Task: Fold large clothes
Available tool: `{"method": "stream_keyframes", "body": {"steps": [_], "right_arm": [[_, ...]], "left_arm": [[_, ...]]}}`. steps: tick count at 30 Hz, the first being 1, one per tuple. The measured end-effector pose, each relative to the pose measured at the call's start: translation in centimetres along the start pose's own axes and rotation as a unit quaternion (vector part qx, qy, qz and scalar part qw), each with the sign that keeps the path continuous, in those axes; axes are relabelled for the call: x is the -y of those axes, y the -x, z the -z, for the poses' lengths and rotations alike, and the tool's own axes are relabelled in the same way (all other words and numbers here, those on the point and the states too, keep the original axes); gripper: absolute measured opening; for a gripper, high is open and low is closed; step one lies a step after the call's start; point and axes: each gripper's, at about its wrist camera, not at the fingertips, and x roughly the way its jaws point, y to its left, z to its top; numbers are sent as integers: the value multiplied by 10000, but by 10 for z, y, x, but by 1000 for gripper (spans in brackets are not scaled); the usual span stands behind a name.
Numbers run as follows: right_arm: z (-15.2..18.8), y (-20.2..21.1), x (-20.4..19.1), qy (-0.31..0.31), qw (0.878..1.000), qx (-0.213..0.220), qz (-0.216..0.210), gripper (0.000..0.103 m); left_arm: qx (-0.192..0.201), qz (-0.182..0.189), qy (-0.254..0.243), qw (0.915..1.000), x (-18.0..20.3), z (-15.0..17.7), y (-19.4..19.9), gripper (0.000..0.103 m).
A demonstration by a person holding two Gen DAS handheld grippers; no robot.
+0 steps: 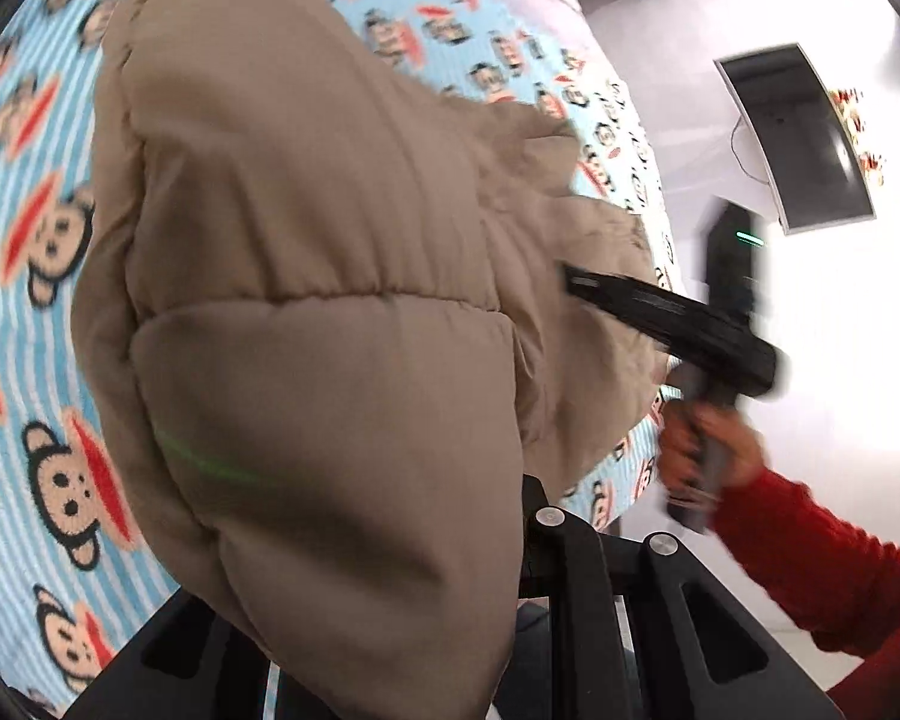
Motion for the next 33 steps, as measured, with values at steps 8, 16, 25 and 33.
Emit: {"method": "stream_keyframes", "body": {"steps": [8, 16, 25, 33], "right_arm": [[-18, -44, 40, -530, 9938, -560, -798, 0], [-33, -33, 83, -1333, 9718, -991, -1674, 0], [17, 98, 172, -1620, 9813, -184, -1019, 42], [103, 160, 158, -1464, 9825, 340, -1101, 82]], "left_arm": [[-9, -372, -365, 9986, 137, -33, -38, 22], [-492, -765, -851, 9922, 218, -66, -101, 22], [-1064, 470, -1056, 9876, 228, -88, -165, 74], [-1341, 747, -733, 9854, 227, -121, -216, 74]]}}
